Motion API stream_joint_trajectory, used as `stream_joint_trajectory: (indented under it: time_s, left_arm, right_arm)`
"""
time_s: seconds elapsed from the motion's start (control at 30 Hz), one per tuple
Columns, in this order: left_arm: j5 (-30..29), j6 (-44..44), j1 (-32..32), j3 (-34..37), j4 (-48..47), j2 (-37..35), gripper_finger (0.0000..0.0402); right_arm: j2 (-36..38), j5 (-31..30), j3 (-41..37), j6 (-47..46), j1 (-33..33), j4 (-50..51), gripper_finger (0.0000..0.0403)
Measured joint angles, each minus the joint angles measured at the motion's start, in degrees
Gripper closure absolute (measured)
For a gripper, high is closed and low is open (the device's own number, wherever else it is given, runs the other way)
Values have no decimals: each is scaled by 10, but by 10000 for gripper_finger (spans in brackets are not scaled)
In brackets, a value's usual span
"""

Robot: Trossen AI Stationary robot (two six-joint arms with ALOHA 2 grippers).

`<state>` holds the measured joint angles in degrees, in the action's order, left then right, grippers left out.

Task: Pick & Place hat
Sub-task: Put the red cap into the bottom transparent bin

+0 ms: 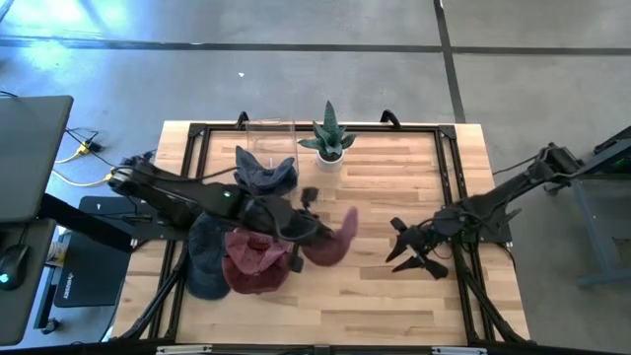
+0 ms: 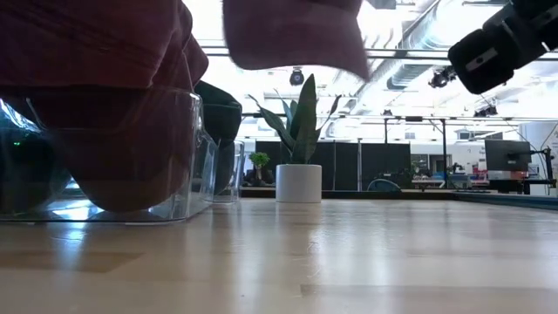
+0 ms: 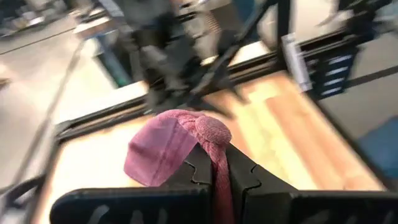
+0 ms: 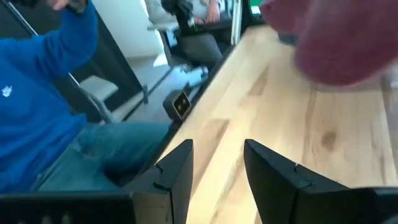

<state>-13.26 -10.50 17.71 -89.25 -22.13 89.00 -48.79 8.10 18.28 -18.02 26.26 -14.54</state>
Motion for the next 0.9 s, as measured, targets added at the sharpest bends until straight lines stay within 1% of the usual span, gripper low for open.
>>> stream_joint_trajectory:
  time_s: [0.1, 0.2, 0.3, 0.43, 0.53, 0.6, 0.7, 0.8, 0.9]
  left_arm:
    - [-47, -2, 0, 0, -30, -28, 401]
    - [-108, -32, 11, 0, -67, -55, 401]
    - [-198, -76, 34, -1, -86, -75, 401]
    - [-337, -138, 84, 0, -149, -95, 401]
    - [-434, -147, 116, -1, -216, -97, 401]
    - [-464, -115, 138, 0, -276, -94, 401]
    - [-482, -13, 160, 0, -366, -93, 401]
    - [-480, 110, 178, -1, -461, -79, 401]
    - [-472, 187, 195, 0, -501, -52, 401]
  right_arm:
    - [-23, -15, -27, 1, 13, -77, 265]
    - [-37, -16, -38, 1, 20, -101, 265]
    - [-40, -16, -41, 0, 19, -110, 265]
    - [-42, -22, -42, 2, 19, -116, 265]
    - [-44, -22, -41, 2, 19, -125, 265]
    - [-46, -22, -41, 3, 19, -129, 265]
    - [-47, -22, -41, 2, 19, -130, 265]
    - [-47, -22, -41, 0, 19, -131, 265]
    - [-47, -22, -41, 0, 19, -133, 265]
